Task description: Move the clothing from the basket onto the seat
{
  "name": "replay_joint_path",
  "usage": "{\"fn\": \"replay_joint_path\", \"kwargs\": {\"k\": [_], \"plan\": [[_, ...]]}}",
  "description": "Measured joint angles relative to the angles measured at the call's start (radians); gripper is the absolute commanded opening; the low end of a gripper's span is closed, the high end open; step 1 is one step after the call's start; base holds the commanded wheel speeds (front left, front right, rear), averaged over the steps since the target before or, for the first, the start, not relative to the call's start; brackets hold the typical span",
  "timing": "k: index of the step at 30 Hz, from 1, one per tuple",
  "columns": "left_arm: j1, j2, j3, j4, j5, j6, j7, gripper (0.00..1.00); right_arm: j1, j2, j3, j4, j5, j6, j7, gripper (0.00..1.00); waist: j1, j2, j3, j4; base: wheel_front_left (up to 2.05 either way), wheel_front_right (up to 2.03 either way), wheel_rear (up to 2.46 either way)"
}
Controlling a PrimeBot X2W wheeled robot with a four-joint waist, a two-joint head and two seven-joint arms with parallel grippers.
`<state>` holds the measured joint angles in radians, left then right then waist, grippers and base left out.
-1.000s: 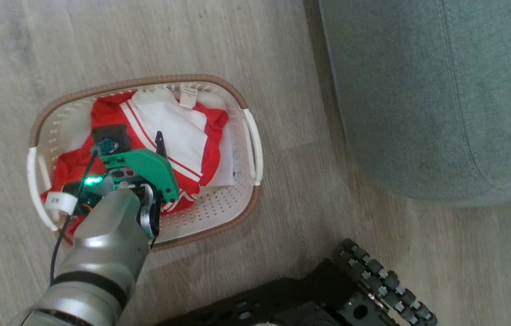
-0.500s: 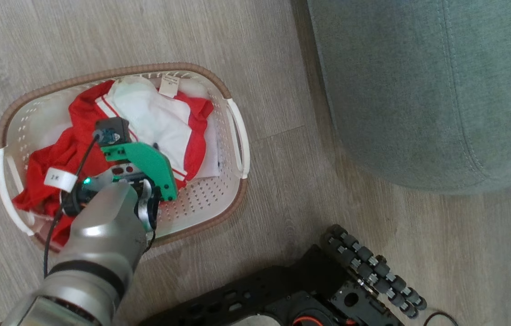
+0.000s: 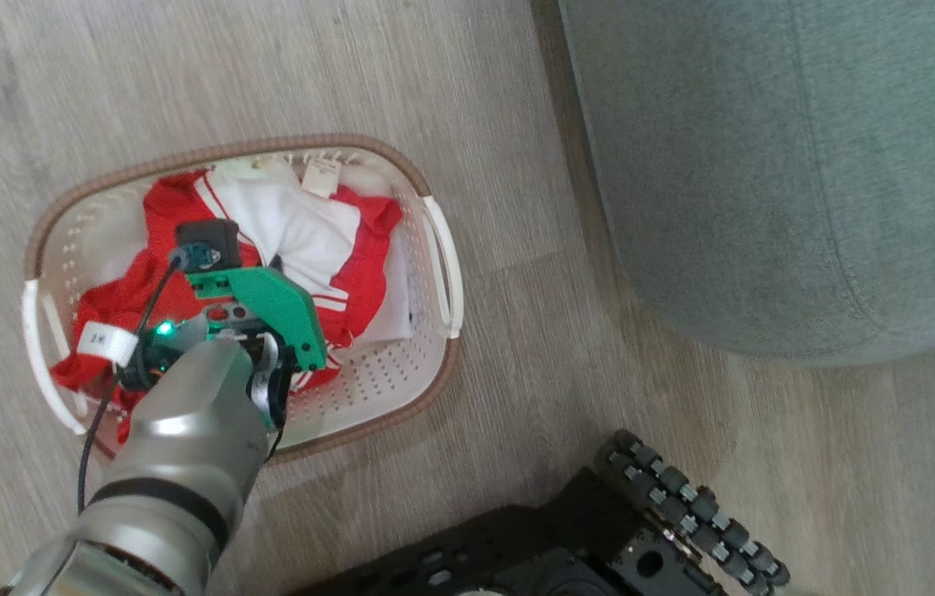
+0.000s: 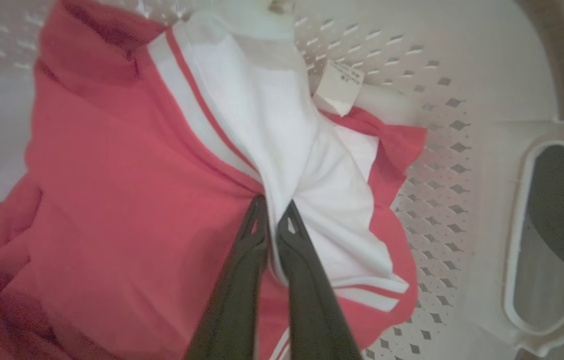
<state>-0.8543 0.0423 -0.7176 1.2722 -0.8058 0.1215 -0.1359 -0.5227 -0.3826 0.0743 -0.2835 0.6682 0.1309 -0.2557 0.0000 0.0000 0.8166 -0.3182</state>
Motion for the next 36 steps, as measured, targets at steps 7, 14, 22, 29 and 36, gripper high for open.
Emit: {"fn": "replay_joint_path", "kwargs": {"k": [7, 14, 22, 29, 36], "plan": [[0.045, 0.0, -0.035, -0.013, -0.033, -0.044, -0.063, 0.0, 0.011, -0.001, 0.001, 0.012, -0.016, 0.0, 0.0, 1.0, 0.0, 0.0, -0.11, 0.021, 0.0, 0.0, 0.0], [0.068, -0.001, -0.091, -0.072, -0.043, -0.061, -0.096, 0.0, 0.075, -0.007, 0.01, 0.03, -0.027, 0.0, -0.001, 1.0, -0.0001, 0.0001, -0.22, 0.058, 0.0, 0.0, 0.0], [0.131, -0.002, -0.149, -0.162, -0.052, -0.068, -0.111, 0.0, 0.153, -0.012, 0.035, 0.05, -0.05, 0.0, -0.001, 1.0, -0.0001, 0.0001, -0.368, 0.119, 0.0, 0.0, 0.0], [0.156, 0.002, -0.107, -0.305, 0.024, -0.045, -0.112, 0.0, 0.212, -0.01, 0.048, 0.072, -0.076, 0.0, -0.001, 1.0, -0.0001, 0.0001, -0.48, 0.168, 0.0, 0.0, 0.0], [0.253, 0.036, -0.041, -0.504, 0.127, -0.022, -0.112, 0.0, 0.273, 0.004, 0.071, 0.105, -0.095, 0.0, -0.001, 1.0, -0.0001, 0.0001, -0.599, 0.215, 0.0, 0.0, 0.0]]}}
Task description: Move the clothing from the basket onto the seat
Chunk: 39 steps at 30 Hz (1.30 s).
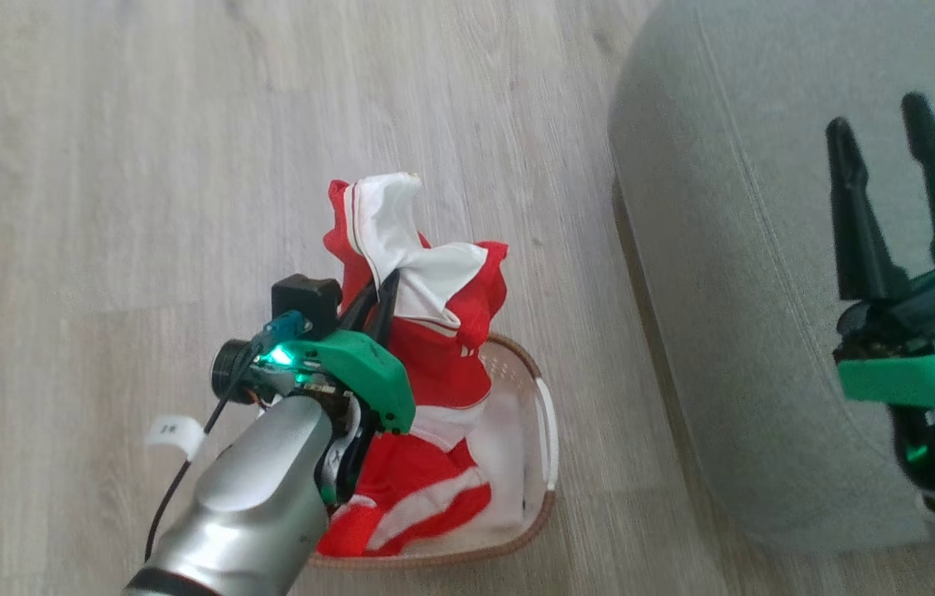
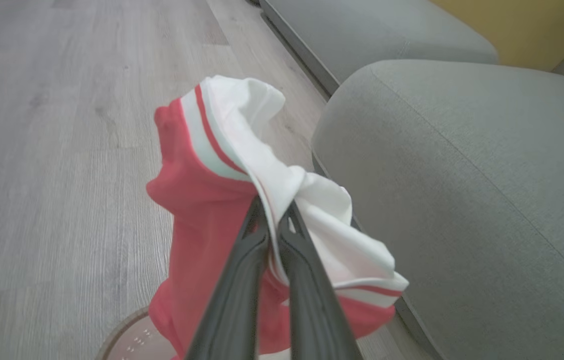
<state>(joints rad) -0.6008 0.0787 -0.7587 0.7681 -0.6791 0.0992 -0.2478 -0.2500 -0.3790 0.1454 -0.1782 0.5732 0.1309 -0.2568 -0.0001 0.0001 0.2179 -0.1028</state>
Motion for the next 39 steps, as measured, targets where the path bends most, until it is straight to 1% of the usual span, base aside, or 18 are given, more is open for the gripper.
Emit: {"fn": "replay_joint_path", "kwargs": {"k": [5, 10, 18, 23, 29, 33, 34, 39], "plan": [[0.039, 0.036, 0.023, -0.131, 0.043, 0.002, 0.0, 0.0, 0.048, 0.033, 0.015, 0.027, -0.01, 0.0, 0.0, 1.0, 0.0, 0.0, -0.078, 0.023, 0.0, 0.0, 0.0], [0.039, 0.092, 0.024, -0.266, 0.057, -0.001, 0.007, 0.0, 0.11, 0.067, 0.025, 0.057, -0.009, 0.0, 0.0, 1.0, 0.0, 0.0, -0.144, 0.041, 0.0, 0.0, 0.0], [0.035, 0.16, 0.026, -0.493, 0.068, 0.017, 0.085, 0.0, 0.181, 0.081, 0.083, 0.097, -0.011, 0.0, 0.0, 1.0, 0.0, 0.0, -0.214, 0.069, 0.0, 0.0, 0.0], [0.031, 0.176, 0.03, -0.605, 0.068, 0.034, 0.117, 0.0, 0.198, 0.081, 0.13, 0.118, -0.022, 0.0, 0.0, 1.0, 0.0, 0.0, -0.233, 0.076, 0.0, 0.0, 0.0], [0.025, 0.176, 0.023, -0.664, 0.068, 0.04, 0.15, 0.0, 0.198, 0.063, 0.203, 0.138, -0.021, 0.0, 0.0, 1.0, 0.0, 0.0, -0.242, 0.08, 0.0, 0.0, 0.0], [0.017, 0.176, 0.017, -0.676, 0.068, 0.042, 0.156, 0.0, 0.194, 0.056, 0.263, 0.15, -0.005, 0.0, 0.0, 1.0, 0.0, 0.0, -0.245, 0.082, 0.0, 0.0, 0.0], [0.017, 0.176, 0.017, -0.676, 0.068, 0.042, 0.156, 0.0, 0.194, 0.056, 0.263, 0.15, -0.005, 0.0, 0.0, 1.0, 0.0, 0.0, -0.245, 0.082, 0.0, 0.0, 0.0], [0.011, 0.174, -0.005, -0.68, 0.068, 0.041, 0.167, 0.0, 0.115, 0.022, 0.381, 0.205, 0.008, 0.0, 0.0, 1.0, 0.0, 0.0, -0.248, 0.09, 0.0, 0.0, 0.0]]}}
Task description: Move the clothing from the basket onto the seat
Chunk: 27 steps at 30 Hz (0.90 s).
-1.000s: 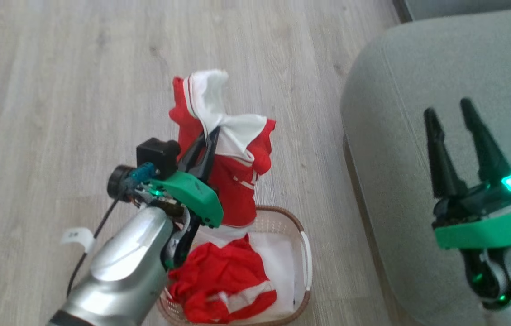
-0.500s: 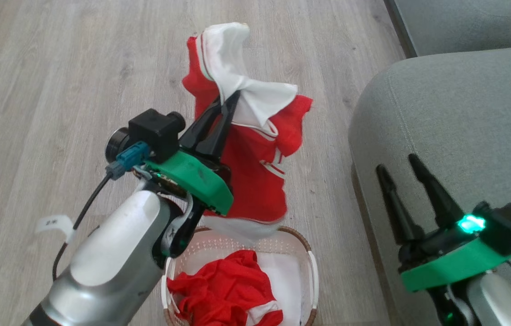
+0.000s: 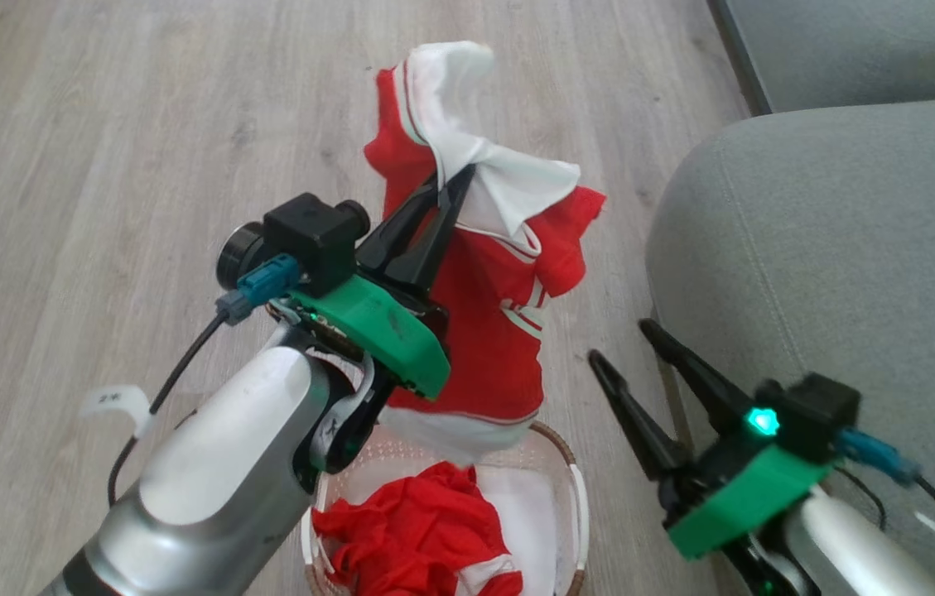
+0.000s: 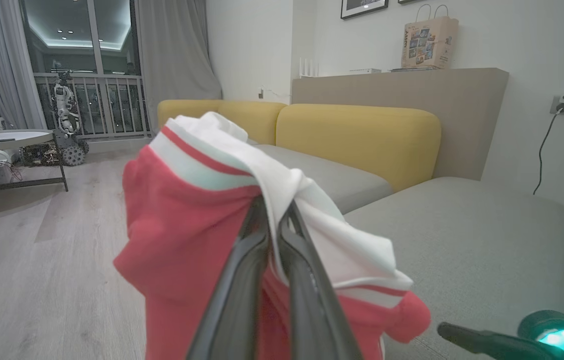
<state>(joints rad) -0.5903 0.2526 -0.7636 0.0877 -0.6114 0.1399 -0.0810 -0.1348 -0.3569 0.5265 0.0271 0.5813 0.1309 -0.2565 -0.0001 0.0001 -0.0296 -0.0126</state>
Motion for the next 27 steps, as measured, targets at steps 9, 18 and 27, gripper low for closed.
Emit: {"fn": "replay_joint_path", "kwargs": {"k": [9, 18, 27], "plan": [[-0.006, -0.044, -0.052, 0.007, -0.009, -0.036, 0.002, 0.0, -0.178, -0.007, 0.145, 0.187, 0.021, 0.0, 0.0, 1.0, 0.0, 0.0, -0.002, 0.06, 0.0, 0.0, 0.0], [-0.022, -0.095, -0.101, 0.033, -0.019, -0.071, 0.009, 0.0, -0.269, 0.031, 0.217, 0.331, 0.027, 0.0, 0.0, 1.0, 0.0, 0.0, -0.009, 0.125, 0.0, 0.0, 0.0], [-0.023, -0.131, -0.141, 0.048, -0.035, -0.097, 0.011, 0.0, -0.329, 0.089, 0.252, 0.429, 0.053, 0.0, 0.0, 0.2, 0.0, 0.0, -0.017, 0.193, 0.0, 0.0, 0.0]]}}
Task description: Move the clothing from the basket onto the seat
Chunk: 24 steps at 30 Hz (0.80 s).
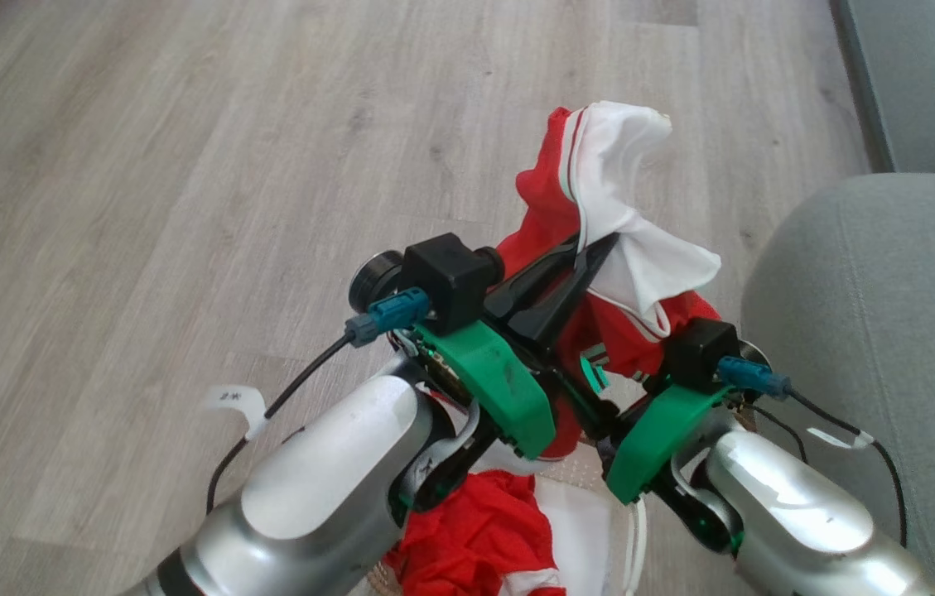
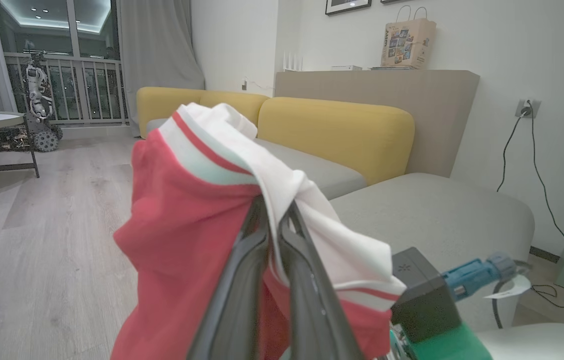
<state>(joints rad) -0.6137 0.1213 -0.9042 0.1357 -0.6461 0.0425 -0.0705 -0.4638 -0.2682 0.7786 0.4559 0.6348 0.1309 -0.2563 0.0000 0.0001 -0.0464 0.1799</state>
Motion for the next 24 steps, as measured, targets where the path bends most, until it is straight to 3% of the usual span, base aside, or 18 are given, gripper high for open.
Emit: {"fn": "replay_joint_path", "kwargs": {"k": [1, 14, 24], "plan": [[0.0, -0.001, -0.001, 0.002, -0.002, 0.0, 0.0, 0.0, 0.0, 0.004, -0.003, 0.002, 0.0, 0.0, 0.0, 0.0, 0.0, 0.0, 0.0, 0.006, 0.0, 0.0, 0.0], [0.0, 0.011, 0.008, 0.032, -0.013, 0.012, -0.002, 0.0, 0.007, 0.004, -0.021, -0.027, 0.0, 0.0, 0.001, 0.0, 0.0, 0.0, 0.006, 0.015, 0.0, 0.0, 0.0], [0.049, 0.053, 0.022, 0.049, -0.03, 0.039, -0.016, 0.0, 0.115, -0.043, -0.128, -0.139, -0.012, 0.0, 0.001, 0.0, 0.0, 0.0, 0.001, -0.023, 0.0, 0.0, 0.0]]}}
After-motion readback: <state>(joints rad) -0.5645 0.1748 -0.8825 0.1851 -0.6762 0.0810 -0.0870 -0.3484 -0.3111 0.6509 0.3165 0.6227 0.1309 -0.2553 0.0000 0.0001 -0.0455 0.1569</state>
